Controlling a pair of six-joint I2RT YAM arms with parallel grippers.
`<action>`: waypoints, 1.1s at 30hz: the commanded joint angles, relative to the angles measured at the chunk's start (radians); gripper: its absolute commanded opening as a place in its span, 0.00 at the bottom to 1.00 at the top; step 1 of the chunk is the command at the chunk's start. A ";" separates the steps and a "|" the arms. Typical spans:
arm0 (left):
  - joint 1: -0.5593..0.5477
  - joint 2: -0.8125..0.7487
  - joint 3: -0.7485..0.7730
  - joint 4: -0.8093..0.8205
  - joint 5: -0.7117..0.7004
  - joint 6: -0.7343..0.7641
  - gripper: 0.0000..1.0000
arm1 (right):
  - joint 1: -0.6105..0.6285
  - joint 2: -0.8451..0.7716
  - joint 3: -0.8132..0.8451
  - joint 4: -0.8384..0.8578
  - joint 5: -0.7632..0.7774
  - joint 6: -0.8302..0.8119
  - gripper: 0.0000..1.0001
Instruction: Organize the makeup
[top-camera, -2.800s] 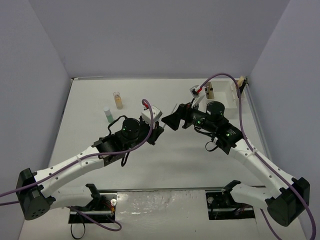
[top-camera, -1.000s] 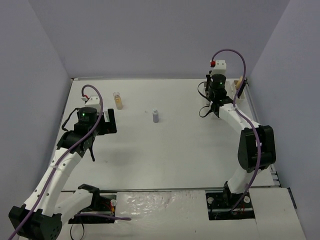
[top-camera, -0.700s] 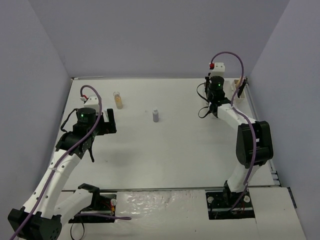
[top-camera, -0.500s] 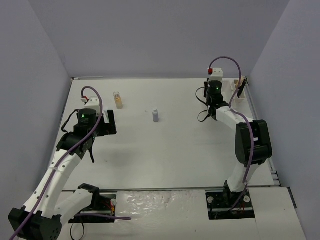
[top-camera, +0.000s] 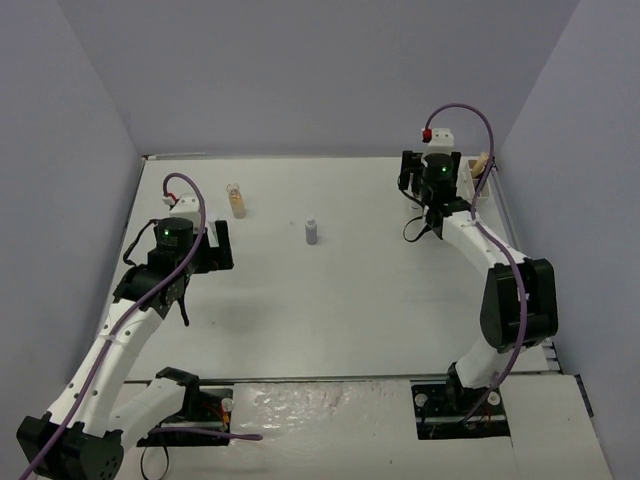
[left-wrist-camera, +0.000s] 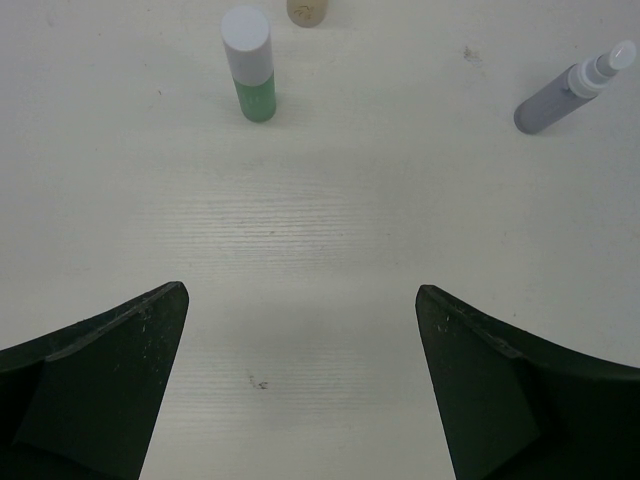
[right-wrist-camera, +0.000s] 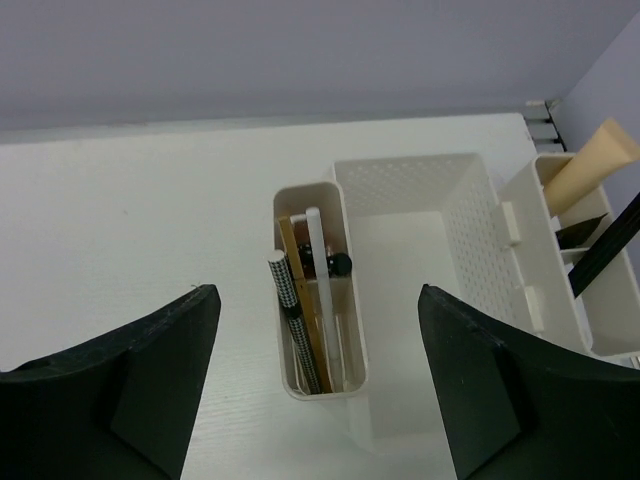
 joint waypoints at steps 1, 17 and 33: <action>0.012 -0.015 0.024 0.039 0.006 0.005 0.97 | 0.042 -0.145 0.118 -0.116 -0.073 0.017 0.82; 0.027 -0.028 0.017 0.036 -0.032 -0.007 0.97 | 0.426 0.029 0.107 -0.099 -0.275 0.058 0.94; 0.048 -0.018 0.019 0.028 -0.035 -0.016 0.97 | 0.461 0.310 0.173 0.058 -0.268 0.047 0.79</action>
